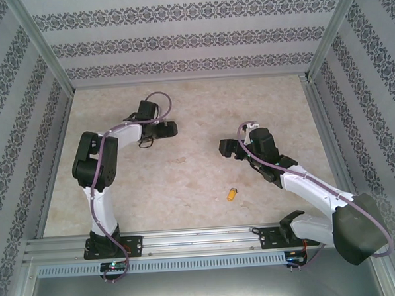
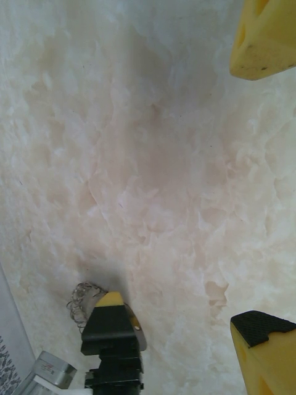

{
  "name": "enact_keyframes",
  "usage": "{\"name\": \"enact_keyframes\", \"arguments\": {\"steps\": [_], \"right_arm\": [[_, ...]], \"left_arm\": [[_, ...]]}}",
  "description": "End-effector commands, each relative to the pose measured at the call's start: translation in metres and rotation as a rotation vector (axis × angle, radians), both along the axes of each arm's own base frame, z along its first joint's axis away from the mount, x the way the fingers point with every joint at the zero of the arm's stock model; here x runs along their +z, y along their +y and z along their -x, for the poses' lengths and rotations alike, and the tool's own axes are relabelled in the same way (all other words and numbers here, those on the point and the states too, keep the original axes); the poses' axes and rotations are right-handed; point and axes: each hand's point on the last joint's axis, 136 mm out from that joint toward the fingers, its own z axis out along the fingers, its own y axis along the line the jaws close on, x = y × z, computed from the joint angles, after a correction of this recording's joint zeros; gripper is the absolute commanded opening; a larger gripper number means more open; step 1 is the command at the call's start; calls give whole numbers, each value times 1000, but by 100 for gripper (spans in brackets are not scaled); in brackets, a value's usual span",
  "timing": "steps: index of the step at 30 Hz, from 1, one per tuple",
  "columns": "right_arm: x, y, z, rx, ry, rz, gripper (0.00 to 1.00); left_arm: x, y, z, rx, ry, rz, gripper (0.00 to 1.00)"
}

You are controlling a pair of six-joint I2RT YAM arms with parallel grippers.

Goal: Put the keys on the keyring

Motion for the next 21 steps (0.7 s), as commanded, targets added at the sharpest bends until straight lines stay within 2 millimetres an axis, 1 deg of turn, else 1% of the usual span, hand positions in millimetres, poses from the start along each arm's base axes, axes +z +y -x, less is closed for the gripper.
{"name": "enact_keyframes", "arguments": {"steps": [1, 4, 9, 11, 14, 17, 19, 21], "right_arm": [[4, 0, -4, -21, -14, -4, 96], [-1, -4, -3, -35, -8, 11, 96], [-17, -22, -1, -104, 22, 58, 97], [-22, -28, 0, -123, 35, 56, 97], [-27, -32, 2, -130, 50, 48, 97], [-33, -35, 3, -136, 65, 48, 97], [-36, -34, 3, -133, 77, 47, 97], [-39, -32, 3, -122, 90, 47, 97]], "left_arm": [[5, -24, 21, -1, 8, 49, 97], [10, -41, 40, -12, -16, 62, 97], [20, -69, 75, -27, -42, 104, 97], [22, -76, 91, -16, -56, 113, 97], [25, -94, 113, -3, -66, 168, 97], [28, -110, 131, -15, -83, 186, 97], [34, -118, 137, -25, -99, 181, 97], [47, -119, 135, -25, -138, 160, 98]]}}
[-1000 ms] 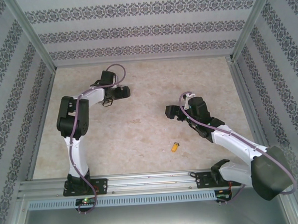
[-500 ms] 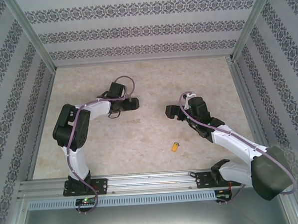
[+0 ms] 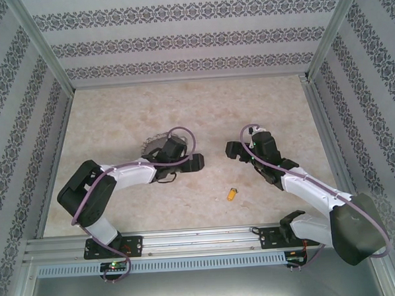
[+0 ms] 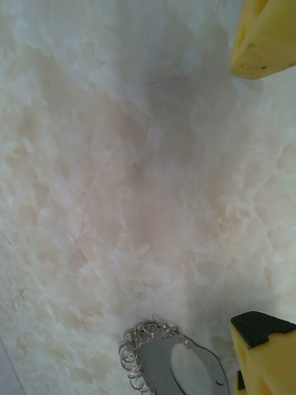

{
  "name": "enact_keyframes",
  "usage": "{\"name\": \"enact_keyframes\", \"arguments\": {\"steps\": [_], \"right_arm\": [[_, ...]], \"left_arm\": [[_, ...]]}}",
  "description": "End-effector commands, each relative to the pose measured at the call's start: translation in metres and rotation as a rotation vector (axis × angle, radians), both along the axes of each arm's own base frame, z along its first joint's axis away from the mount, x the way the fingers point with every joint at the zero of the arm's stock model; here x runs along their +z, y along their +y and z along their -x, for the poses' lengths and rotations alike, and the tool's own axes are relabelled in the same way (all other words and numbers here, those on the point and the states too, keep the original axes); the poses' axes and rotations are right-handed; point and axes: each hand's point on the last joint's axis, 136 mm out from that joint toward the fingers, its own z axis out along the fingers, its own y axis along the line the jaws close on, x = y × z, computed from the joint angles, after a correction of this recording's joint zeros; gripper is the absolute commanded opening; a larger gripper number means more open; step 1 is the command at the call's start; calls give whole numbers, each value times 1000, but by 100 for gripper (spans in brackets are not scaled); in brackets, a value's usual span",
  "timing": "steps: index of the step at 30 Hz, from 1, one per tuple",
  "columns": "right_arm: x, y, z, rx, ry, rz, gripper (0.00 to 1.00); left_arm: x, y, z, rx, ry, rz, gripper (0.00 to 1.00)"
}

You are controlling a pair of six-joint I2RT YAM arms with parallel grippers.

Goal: Put the keys on the keyring

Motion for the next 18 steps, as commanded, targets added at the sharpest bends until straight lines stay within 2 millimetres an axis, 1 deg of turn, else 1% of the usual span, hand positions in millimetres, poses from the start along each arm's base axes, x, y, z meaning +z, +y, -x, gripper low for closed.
{"name": "enact_keyframes", "arguments": {"steps": [1, 4, 7, 12, 15, 18], "right_arm": [[-11, -2, 2, -7, 38, -4, 97], [-13, 0, 3, -2, 46, -14, 96], [-14, 1, 4, 4, 42, -14, 96], [-14, -3, 6, 6, 45, 30, 97], [-9, -6, 6, 12, 45, 59, 98], [-5, -12, 6, -8, 48, 91, 98]], "left_arm": [[40, -3, -19, 69, -120, 25, 99], [57, 1, -34, 41, -160, -81, 100], [61, 3, -49, 14, -151, -159, 100], [49, 8, -70, 11, -153, -200, 100], [37, 14, -75, 18, -140, -220, 100], [22, 21, -77, 24, -118, -228, 100]]}}
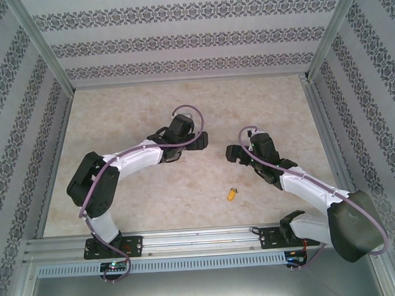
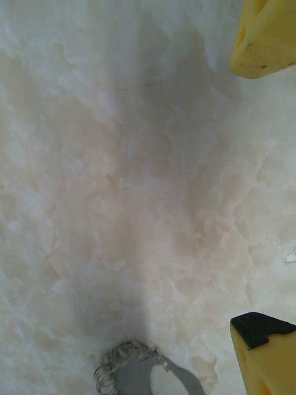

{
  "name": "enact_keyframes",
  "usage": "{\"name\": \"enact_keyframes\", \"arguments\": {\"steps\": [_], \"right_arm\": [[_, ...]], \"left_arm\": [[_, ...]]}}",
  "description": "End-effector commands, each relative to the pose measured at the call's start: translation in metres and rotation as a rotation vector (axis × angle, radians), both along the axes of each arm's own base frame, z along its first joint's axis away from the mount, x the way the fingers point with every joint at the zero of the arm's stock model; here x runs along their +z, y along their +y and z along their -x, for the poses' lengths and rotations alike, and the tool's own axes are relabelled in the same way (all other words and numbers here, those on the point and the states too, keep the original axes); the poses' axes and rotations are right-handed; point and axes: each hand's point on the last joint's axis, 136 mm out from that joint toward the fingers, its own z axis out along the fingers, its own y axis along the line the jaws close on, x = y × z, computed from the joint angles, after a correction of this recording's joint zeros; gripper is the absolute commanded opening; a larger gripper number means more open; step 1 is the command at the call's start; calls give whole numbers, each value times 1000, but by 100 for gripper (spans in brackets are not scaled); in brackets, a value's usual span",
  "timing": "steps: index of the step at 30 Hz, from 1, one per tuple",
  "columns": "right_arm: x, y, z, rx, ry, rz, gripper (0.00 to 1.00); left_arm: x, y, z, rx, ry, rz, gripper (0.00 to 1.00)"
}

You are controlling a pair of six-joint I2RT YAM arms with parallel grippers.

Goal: Put the keys on the keyring

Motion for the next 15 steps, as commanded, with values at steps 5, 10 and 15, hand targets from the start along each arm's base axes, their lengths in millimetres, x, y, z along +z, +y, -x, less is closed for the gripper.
{"name": "enact_keyframes", "arguments": {"steps": [5, 10, 15], "right_arm": [[8, -22, -6, -102, 1, 27, 98], [2, -17, -6, -70, 37, 43, 98], [-2, 4, -2, 41, 46, -14, 98]], "left_arm": [[-33, 29, 2, 19, 50, -73, 100], [-46, 37, 5, 33, 67, -97, 100], [-58, 43, 11, 41, 82, -97, 100]]}}
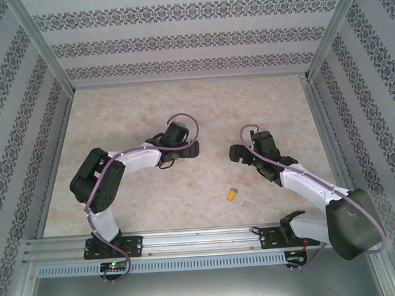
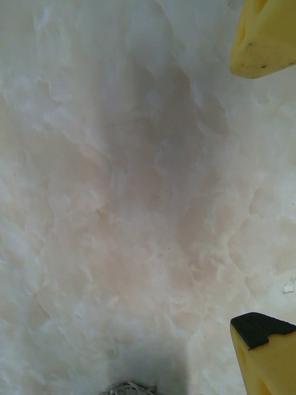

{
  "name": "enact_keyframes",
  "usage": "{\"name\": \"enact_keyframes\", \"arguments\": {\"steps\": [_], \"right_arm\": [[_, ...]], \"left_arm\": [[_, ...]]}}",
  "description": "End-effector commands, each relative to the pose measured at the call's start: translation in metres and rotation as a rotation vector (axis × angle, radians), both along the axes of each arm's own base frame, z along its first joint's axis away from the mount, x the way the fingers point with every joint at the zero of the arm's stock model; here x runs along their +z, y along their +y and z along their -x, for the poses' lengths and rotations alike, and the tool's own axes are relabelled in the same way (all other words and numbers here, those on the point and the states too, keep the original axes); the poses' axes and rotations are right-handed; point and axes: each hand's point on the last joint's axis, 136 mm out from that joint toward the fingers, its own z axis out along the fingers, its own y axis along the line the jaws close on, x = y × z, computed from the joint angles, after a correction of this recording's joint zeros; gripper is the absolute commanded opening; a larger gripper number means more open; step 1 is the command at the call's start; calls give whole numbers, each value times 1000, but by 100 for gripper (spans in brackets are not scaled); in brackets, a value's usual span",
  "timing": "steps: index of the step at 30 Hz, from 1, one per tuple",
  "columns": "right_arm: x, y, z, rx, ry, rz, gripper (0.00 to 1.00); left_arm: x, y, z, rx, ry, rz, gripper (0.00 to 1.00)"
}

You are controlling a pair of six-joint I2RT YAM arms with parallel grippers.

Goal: Put the keys on the keyring

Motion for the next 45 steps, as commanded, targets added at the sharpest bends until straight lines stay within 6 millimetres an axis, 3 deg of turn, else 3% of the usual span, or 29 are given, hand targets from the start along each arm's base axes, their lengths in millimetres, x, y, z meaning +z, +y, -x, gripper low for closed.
{"name": "enact_keyframes", "arguments": {"steps": [1, 6, 17, 31, 38, 45], "right_arm": [[7, 19, -1, 83, -15, -58, 98], [12, 30, 3, 128, -32, -86, 97], [21, 25, 3, 103, -47, -75, 98], [22, 32, 0, 119, -38, -97, 98], [18, 42, 2, 158, -35, -115, 98], [9, 70, 6, 282, -5, -148, 98]], "left_arm": [[-12, 11, -1, 13, 0, -27, 100], [-18, 13, 3, 11, 4, -25, 100], [-25, 6, 22, 22, 47, 79, 100], [-13, -31, 69, -38, 51, 146, 100], [8, -53, 85, -79, 31, 194, 100], [66, -47, 66, -104, -84, 141, 100]]}}
